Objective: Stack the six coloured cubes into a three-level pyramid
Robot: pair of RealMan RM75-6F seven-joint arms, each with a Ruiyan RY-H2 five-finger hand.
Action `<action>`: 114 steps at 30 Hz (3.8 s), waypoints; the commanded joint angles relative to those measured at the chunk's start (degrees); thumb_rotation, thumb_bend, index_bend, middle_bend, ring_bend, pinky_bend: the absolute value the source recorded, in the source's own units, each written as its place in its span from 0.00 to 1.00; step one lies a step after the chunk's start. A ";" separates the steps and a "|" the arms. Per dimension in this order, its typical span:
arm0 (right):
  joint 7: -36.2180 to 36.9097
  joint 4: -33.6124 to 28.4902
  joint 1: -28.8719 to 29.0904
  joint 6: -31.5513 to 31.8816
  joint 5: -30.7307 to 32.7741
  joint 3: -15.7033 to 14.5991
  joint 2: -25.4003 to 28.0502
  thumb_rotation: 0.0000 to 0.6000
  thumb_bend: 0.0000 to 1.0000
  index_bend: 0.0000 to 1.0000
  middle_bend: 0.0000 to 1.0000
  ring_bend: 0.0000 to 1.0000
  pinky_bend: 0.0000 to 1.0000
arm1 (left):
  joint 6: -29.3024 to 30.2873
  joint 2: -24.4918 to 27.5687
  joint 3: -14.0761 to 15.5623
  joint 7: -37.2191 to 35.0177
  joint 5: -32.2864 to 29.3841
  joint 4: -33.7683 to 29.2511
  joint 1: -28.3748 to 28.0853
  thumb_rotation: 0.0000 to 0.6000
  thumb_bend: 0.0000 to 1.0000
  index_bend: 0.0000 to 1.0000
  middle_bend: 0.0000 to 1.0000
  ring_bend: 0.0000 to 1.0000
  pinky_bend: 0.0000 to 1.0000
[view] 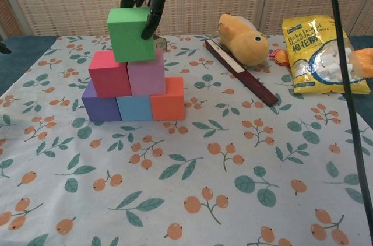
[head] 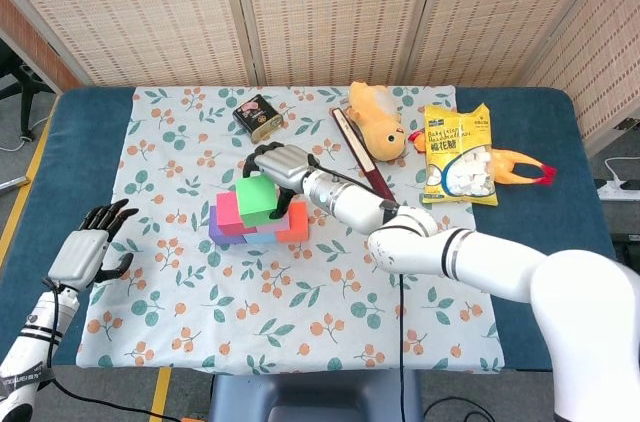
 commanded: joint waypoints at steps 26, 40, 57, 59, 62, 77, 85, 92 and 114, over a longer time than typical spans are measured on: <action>1.55 5.86 9.03 2.66 9.92 -8.66 -5.41 0.98 0.15 0.41 0.13 0.00 0.01 | 0.07 -0.94 0.31 -1.88 0.84 1.71 0.26 1.00 0.44 0.13 0.00 0.00 0.00; 0.73 5.19 10.16 3.60 12.12 -10.77 -5.30 0.98 0.15 0.40 0.13 0.00 0.01 | -0.47 -1.15 0.46 -2.90 1.15 2.59 0.11 1.00 0.44 0.13 0.00 0.00 0.00; -0.61 3.84 10.95 5.12 14.19 -12.07 -5.10 0.94 0.12 0.11 0.11 0.00 0.00 | -0.13 -1.29 0.37 -3.35 1.49 2.86 0.13 1.00 0.44 0.13 0.00 0.00 0.00; -0.79 3.65 11.01 5.28 14.50 -12.18 -5.03 0.94 0.11 0.09 0.11 0.00 0.00 | -0.16 -1.32 0.36 -3.37 1.50 2.86 0.10 1.00 0.44 0.13 0.00 0.00 0.00; -1.07 3.46 11.03 5.46 14.83 -12.34 -5.00 0.94 0.09 0.08 0.11 0.00 0.00 | -0.13 -1.35 0.36 -3.31 1.50 2.86 0.10 1.00 0.44 0.13 0.00 0.00 0.00; -2.87 2.99 11.63 7.64 17.70 -13.11 -5.42 0.94 0.09 0.21 0.11 0.00 0.00 | 0.18 -1.43 0.27 -3.62 1.78 2.96 0.07 1.00 0.44 0.13 0.00 0.00 0.00; -4.78 2.98 12.09 9.66 20.02 -13.19 -6.12 0.94 0.09 0.32 0.11 0.00 0.00 | 0.30 -1.42 0.22 -3.95 2.05 3.19 -0.03 1.00 0.44 0.13 0.00 0.00 0.00; -7.01 0.57 12.45 11.87 22.75 -13.25 -5.15 0.94 0.09 0.32 0.11 0.00 0.00 | 0.51 -1.43 0.22 -4.13 2.17 3.31 0.02 1.00 0.44 0.13 0.00 0.00 0.00; -12.74 -3.04 13.22 15.18 31.68 -12.29 -4.89 0.94 0.09 0.31 0.11 0.00 0.00 | 0.52 -1.78 0.60 -5.22 2.97 4.01 -0.11 1.00 0.44 0.13 0.00 0.00 0.00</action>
